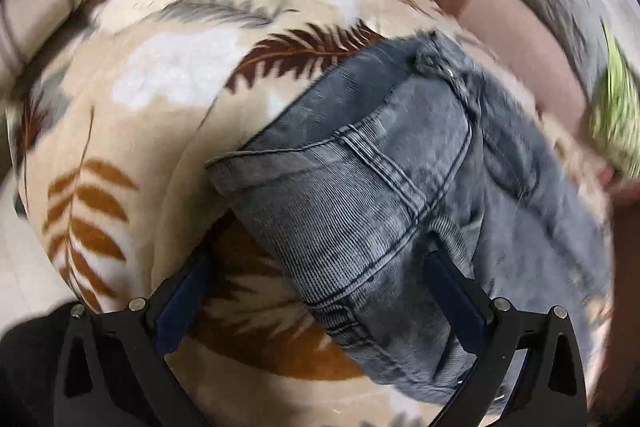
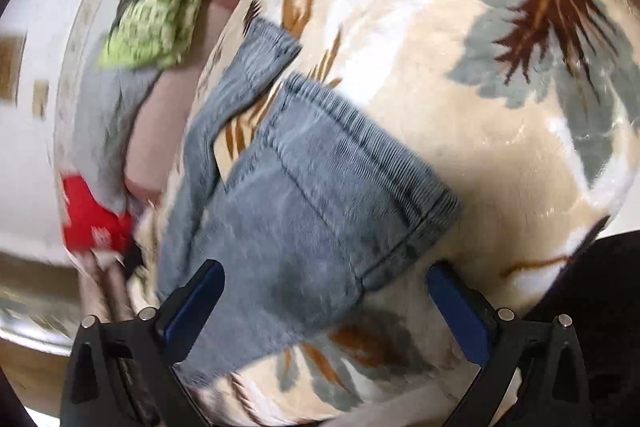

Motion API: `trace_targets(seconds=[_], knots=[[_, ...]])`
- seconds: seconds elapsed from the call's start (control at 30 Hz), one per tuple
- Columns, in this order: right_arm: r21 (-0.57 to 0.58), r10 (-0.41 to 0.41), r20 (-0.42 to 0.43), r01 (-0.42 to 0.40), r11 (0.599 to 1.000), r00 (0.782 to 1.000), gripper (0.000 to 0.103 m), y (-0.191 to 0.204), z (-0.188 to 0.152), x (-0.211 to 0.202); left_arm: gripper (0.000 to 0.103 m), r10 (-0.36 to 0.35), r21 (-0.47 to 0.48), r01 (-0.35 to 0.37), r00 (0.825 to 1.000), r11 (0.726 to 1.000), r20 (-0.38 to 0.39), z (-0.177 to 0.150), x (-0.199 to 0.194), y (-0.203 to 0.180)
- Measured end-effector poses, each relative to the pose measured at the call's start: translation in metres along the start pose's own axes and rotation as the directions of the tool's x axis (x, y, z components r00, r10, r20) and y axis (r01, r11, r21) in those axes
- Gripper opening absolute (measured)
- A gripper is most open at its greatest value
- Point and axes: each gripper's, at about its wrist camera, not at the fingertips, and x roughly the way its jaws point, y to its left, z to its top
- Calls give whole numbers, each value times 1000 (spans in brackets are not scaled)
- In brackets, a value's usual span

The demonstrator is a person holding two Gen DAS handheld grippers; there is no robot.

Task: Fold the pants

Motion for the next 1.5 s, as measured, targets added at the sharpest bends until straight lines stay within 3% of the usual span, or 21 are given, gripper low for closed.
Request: trace_targets(seconds=[0.07,0.13,0.17,0.23,0.27,0.3,0.4,0.6,0.7,0.77,0.8,0.83,0.9,1.0,1.13,1.2,1.27,1.3,1.33,1.37,1.5], knots=[[-8,-1,27,1,1000,1000,92,3,4,-3,103,21,53,-20,1000,998,-19,-2,1,-7],[-19,-25,38,26,999,999,58,6,8,-6,103,-11,34,12,999,999,-34,1,0,-2],[-18,-38,36,39,999,999,49,6,11,-4,102,-27,13,28,999,1000,-39,5,0,1],[-6,-55,17,55,998,998,37,-1,17,-2,81,-14,-26,12,999,1000,-49,13,-3,8],[-8,-59,12,59,998,998,36,0,18,-2,59,-16,-31,15,999,999,-49,18,-5,10],[-24,-67,12,67,997,998,34,2,19,-2,25,-60,-33,58,997,998,-55,22,-7,11],[-109,-87,13,88,990,996,21,16,23,-4,17,-100,-6,100,993,995,-68,27,-13,6],[-319,-111,109,140,937,988,17,69,30,-31,17,-115,-5,117,983,993,143,1,-85,1],[-357,-175,157,222,907,972,18,67,30,-40,20,-98,-16,100,991,995,89,-20,-71,9],[-318,-278,117,301,899,954,29,41,31,-25,26,-53,-31,51,998,998,-42,-31,-38,17],[-293,-358,46,355,888,933,48,23,32,-10,28,-50,-41,47,996,998,-73,-32,-30,19],[-279,-362,27,355,893,932,48,14,31,-7,29,-54,-27,53,997,998,-57,-31,-33,18],[-294,-349,97,362,885,932,63,18,28,-24,54,-15,-4,15,1000,1000,-1,-24,-49,12],[-291,-317,221,373,881,922,65,34,29,-54,70,11,32,-16,987,999,163,-9,-87,-1],[-366,-137,227,215,906,964,75,66,21,-70,78,-55,134,17,957,991,286,4,-107,-28],[-401,-80,120,122,908,990,75,71,17,-45,78,-83,174,41,967,984,242,6,-89,-42],[-347,-151,-13,137,928,988,75,52,21,-11,81,-103,201,79,988,976,115,6,-46,-48],[-297,-217,-85,183,937,973,75,35,24,8,80,-48,210,43,999,977,16,6,-17,-49],[-276,-208,-100,173,945,973,74,29,27,12,81,29,221,-5,994,975,-108,3,15,-46],[-268,-192,-91,161,950,977,74,31,30,8,84,15,249,-5,999,968,-40,1,8,-45],[-357,-185,-4,172,918,983,75,72,56,-18,84,-59,239,42,996,970,65,30,-30,-49]])
